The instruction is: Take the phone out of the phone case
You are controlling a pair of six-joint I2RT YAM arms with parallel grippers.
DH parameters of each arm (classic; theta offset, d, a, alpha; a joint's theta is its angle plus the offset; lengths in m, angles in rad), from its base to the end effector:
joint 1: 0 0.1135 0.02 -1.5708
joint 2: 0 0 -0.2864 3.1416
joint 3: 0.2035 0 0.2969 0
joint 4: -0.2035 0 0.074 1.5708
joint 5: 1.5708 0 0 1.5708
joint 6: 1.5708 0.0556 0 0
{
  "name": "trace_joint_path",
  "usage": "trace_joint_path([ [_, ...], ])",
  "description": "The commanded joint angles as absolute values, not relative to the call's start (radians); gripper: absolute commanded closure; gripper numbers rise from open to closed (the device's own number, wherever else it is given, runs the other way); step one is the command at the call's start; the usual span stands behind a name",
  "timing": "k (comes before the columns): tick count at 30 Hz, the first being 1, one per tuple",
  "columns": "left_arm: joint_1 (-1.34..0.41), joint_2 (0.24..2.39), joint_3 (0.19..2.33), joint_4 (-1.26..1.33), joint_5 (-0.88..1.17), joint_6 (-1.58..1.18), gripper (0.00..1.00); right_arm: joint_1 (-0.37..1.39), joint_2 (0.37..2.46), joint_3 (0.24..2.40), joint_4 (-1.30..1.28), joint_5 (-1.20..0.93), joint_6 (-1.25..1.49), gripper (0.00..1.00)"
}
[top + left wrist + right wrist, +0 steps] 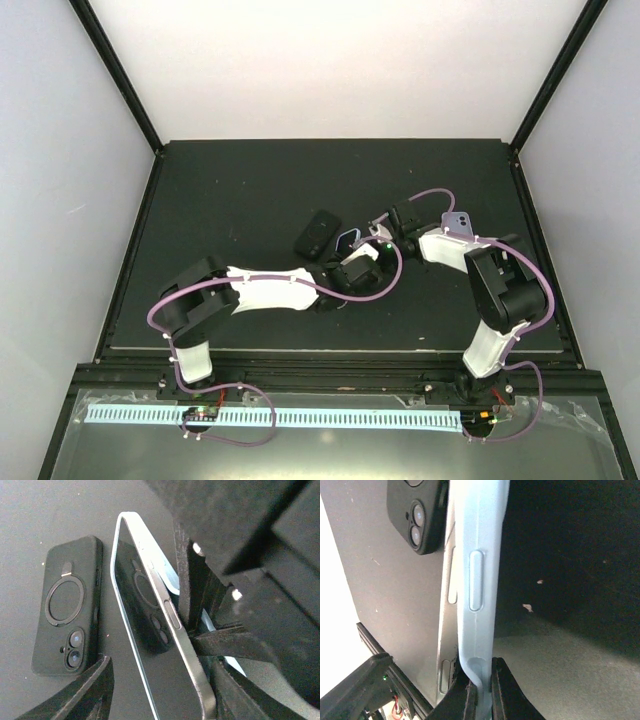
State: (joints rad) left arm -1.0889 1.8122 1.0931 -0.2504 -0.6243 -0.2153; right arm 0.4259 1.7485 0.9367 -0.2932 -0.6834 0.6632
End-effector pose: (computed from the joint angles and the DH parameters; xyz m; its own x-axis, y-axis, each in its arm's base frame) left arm 0.2207 -0.3519 0.1470 -0.4942 0.5709 -0.6556 0.4710 0.8097 0.3500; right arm 0.3196 0.1835 0.1211 -0.9974 0.0717 -0.0066 0.0450 0.6914 0.7211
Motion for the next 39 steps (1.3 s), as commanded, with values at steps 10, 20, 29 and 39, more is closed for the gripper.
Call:
trace_joint_path([
  [10,-1.076,1.783,1.07,-0.333,-0.784,-0.196,0.77,0.429,1.73,0.963,-0.294,-0.778,0.658,0.99],
  [20,-1.076,1.697,1.059,-0.329,-0.76,-0.197,0.96,0.429,1.708,0.962,-0.28,-0.758,0.62,0.99],
  [29,-1.077,1.471,0.971,-0.315,-0.712,-0.266,0.98,0.423,1.598,0.956,-0.277,-0.544,0.443,0.99],
  [39,-1.095,1.082,0.823,-0.275,-0.663,-0.331,0.99,0.407,1.563,1.019,-0.355,-0.198,0.348,0.99],
])
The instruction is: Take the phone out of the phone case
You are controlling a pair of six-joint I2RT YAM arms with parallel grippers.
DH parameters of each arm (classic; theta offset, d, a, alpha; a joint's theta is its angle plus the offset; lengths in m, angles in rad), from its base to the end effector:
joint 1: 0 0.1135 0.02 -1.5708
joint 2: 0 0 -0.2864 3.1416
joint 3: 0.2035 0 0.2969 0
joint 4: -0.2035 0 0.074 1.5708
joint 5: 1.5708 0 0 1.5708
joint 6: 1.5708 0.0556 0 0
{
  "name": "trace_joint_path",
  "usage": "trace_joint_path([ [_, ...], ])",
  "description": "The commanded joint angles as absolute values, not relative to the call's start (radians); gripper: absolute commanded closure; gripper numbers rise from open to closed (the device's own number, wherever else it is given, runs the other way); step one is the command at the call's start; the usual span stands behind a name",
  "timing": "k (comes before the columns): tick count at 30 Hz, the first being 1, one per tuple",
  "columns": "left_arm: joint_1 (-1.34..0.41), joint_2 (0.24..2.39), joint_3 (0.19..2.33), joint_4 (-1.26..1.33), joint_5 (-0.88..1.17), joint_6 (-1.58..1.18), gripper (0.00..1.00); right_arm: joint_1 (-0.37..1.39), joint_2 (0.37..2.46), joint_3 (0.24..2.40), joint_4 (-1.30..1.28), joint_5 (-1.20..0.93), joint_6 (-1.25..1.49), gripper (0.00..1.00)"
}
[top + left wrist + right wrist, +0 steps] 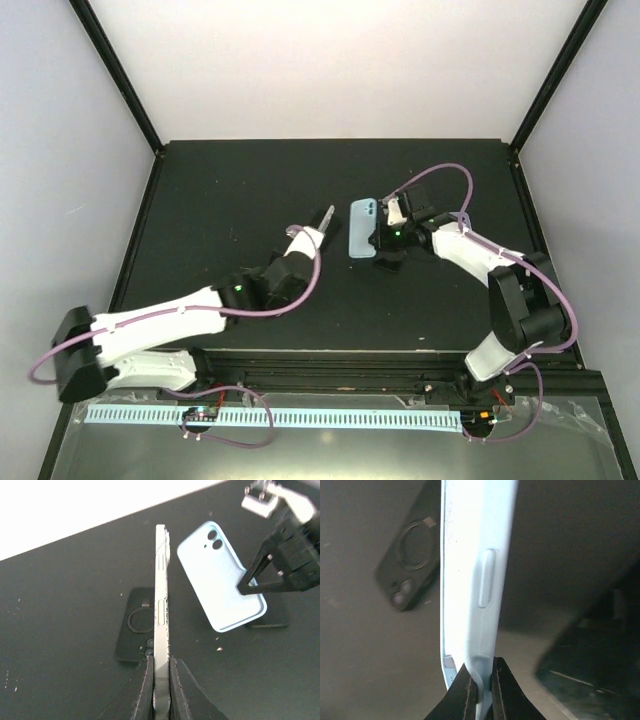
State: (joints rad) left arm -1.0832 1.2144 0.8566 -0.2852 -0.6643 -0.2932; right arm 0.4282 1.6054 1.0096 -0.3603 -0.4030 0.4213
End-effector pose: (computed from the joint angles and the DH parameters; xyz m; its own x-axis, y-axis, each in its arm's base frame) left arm 0.1744 -0.2558 0.2657 -0.4031 0.2745 -0.8730 0.3634 0.9235 0.1226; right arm 0.3334 0.1761 0.1840 -0.9186 -0.0057 -0.3953 -0.2324 0.8167 0.5282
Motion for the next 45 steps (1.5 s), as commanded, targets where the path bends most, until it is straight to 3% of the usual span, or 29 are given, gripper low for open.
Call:
trace_joint_path([
  [1,-1.096,1.052,0.8,-0.271,-0.657,-0.334,0.98,0.406,1.543,1.015,-0.342,-0.212,0.347,0.99],
  [5,-1.097,0.963,0.735,-0.271,-0.657,-0.339,0.98,0.392,1.493,1.068,-0.38,-0.216,0.277,0.99],
  [10,-1.097,0.971,0.704,-0.215,-0.596,-0.245,0.98,0.226,1.352,1.145,-0.513,-0.18,0.19,0.99],
  [18,-1.098,1.231,0.827,-0.189,-0.638,-0.092,0.98,0.084,1.026,1.028,-0.661,-0.049,-0.062,0.99],
  [21,-1.099,1.367,0.9,-0.122,-0.649,0.051,0.98,0.028,0.936,0.949,-0.663,-0.097,-0.067,0.99],
  [33,-1.1,1.891,1.239,0.006,-0.878,0.349,0.98,-0.037,0.918,0.837,-0.574,-0.232,-0.076,0.99],
  [43,-1.102,2.091,1.335,-0.001,-0.899,0.372,0.98,-0.064,0.898,0.818,-0.553,-0.235,-0.059,0.99],
  [45,-1.103,2.111,1.343,-0.016,-0.899,0.369,0.93,-0.064,0.902,0.821,-0.555,-0.241,-0.061,0.99],
])
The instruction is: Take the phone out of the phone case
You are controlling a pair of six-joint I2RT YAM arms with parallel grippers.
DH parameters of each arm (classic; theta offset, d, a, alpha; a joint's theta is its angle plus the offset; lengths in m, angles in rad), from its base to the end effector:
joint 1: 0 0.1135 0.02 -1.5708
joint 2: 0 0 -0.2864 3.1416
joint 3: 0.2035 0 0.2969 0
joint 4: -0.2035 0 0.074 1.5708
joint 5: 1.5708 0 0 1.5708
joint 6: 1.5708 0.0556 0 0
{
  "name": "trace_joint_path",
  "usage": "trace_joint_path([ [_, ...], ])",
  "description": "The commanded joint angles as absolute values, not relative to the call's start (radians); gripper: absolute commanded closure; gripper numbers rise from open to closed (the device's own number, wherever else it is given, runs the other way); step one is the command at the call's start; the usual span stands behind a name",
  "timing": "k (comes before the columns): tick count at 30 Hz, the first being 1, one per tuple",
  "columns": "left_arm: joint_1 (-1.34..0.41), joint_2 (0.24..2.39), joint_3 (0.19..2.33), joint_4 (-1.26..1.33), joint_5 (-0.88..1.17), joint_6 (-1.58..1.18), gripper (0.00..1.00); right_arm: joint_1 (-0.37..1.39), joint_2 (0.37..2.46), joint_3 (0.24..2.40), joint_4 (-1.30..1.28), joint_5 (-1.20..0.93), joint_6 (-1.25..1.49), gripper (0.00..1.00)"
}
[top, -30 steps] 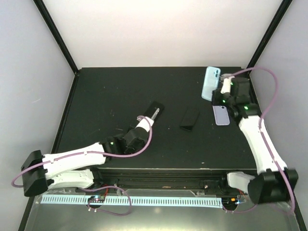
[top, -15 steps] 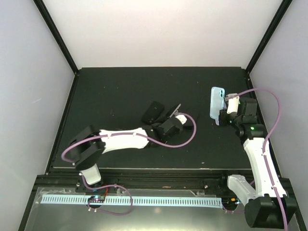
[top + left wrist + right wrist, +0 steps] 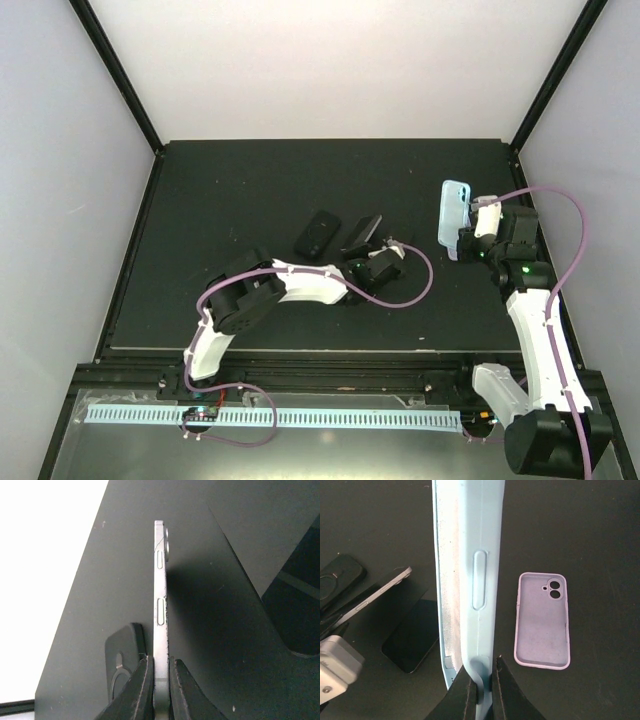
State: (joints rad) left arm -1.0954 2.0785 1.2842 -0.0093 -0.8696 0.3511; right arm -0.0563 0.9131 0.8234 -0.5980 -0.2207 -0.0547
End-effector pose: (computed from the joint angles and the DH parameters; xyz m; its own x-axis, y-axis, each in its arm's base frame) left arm 0.2584 -0.4092 0.1193 -0.1956 0.8647 -0.4626 0.4240 0.4999 0.7552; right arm 0.2393 -0.0013 0.2925 -0.6266 -0.0181 -0.7792 -0.1484 0.9842 0.0965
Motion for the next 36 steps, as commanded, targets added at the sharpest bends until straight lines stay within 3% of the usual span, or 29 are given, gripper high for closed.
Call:
trace_joint_path([
  [1,-1.102,2.124,1.352,-0.033,-0.9,0.36,0.87,-0.064,0.902,0.819,-0.554,-0.242,-0.063,0.99],
  [4,-1.11,2.143,1.371,-0.072,-0.914,0.347,0.77,-0.063,0.9,0.816,-0.554,-0.24,-0.067,0.99],
  [12,-1.11,2.1,1.37,-0.093,-0.874,0.306,0.71,-0.064,0.96,0.817,-0.543,-0.164,-0.04,0.99],
  [16,-1.108,2.043,1.35,-0.125,-0.806,0.257,0.63,-0.064,0.99,0.836,-0.557,-0.154,-0.039,0.99],
  [25,-1.078,1.62,1.27,-0.384,-0.508,-0.026,0.32,-0.065,1.311,1.129,-0.849,-0.29,-0.271,0.99],
  [31,-1.049,1.353,1.25,-0.629,-0.263,-0.094,0.21,-0.065,1.514,1.295,-1.012,-0.199,-0.312,0.99],
  [36,-0.946,1.157,1.1,-0.658,-0.169,-0.076,0.16,-0.068,1.641,1.327,-1.049,-0.235,-0.281,0.99],
])
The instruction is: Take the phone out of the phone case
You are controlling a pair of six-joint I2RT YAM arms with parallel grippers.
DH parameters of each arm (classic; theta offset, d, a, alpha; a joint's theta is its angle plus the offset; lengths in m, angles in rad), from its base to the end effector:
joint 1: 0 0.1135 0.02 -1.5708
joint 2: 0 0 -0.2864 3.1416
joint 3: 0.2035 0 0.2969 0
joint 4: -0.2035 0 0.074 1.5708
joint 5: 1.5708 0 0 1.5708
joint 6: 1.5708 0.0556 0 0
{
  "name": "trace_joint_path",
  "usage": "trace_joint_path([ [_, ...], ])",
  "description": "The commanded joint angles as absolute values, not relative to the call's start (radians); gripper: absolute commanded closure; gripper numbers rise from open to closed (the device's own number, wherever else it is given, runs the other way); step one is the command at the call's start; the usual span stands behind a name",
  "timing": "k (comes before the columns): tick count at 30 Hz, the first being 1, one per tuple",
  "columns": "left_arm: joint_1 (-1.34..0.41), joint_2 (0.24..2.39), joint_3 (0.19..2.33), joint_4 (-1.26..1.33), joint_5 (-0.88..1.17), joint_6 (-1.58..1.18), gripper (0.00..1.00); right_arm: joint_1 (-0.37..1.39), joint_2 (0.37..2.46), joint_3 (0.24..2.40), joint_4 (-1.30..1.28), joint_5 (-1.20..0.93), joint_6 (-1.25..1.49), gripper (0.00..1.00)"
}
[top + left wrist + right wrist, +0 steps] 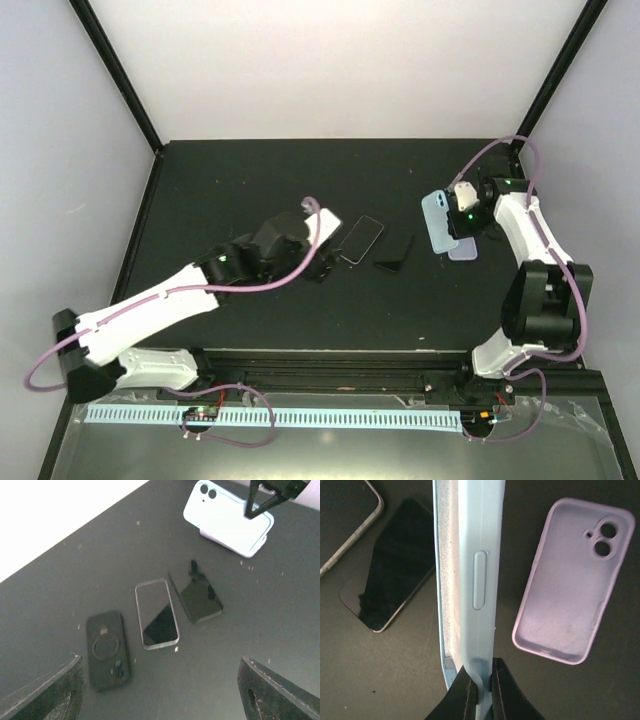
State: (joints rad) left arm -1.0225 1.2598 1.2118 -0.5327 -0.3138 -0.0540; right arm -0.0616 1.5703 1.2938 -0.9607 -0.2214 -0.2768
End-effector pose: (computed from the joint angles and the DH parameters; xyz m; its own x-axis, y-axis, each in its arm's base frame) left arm 0.1876 -0.2742 0.3625 -0.3221 0.4289 -0.8440 0.6608 0.7402 0.1240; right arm 0.3580 -0.0099 0.2571 -0.9040 -0.2113 -0.3717 -0.2690 0.9568 0.1101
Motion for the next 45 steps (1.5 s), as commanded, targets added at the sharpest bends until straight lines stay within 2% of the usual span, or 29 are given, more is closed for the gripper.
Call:
trace_joint_path([
  [1,-0.915,1.126,1.061,-0.642,-0.155,-0.07,0.15,-0.068,1.67,1.333,-1.058,-0.255,-0.273,0.99],
  [6,-0.797,1.024,0.913,-0.549,-0.121,-0.064,0.15,-0.074,1.82,1.377,-1.077,-0.327,-0.234,0.99],
  [17,-0.787,1.009,0.927,-0.568,-0.134,-0.049,0.15,-0.082,1.949,1.433,-1.04,-0.338,-0.199,0.99],
  [21,-0.787,1.007,0.925,-0.567,-0.137,-0.049,0.15,-0.084,1.969,1.428,-1.018,-0.319,-0.186,0.84],
  [25,-0.785,1.01,0.923,-0.566,-0.139,-0.048,0.15,-0.101,1.946,1.413,-0.987,-0.288,-0.177,0.78],
  [36,-0.77,1.054,0.924,-0.574,-0.143,-0.098,0.14,-0.108,1.767,1.339,-0.978,-0.229,-0.207,0.73],
  [42,-0.761,1.121,0.924,-0.535,-0.098,-0.233,0.03,-0.106,1.525,1.325,-1.061,-0.418,-0.25,0.73],
  [45,-0.758,1.184,0.896,-0.472,-0.082,-0.308,0.01,-0.106,1.342,1.322,-1.075,-0.584,-0.309,0.69],
])
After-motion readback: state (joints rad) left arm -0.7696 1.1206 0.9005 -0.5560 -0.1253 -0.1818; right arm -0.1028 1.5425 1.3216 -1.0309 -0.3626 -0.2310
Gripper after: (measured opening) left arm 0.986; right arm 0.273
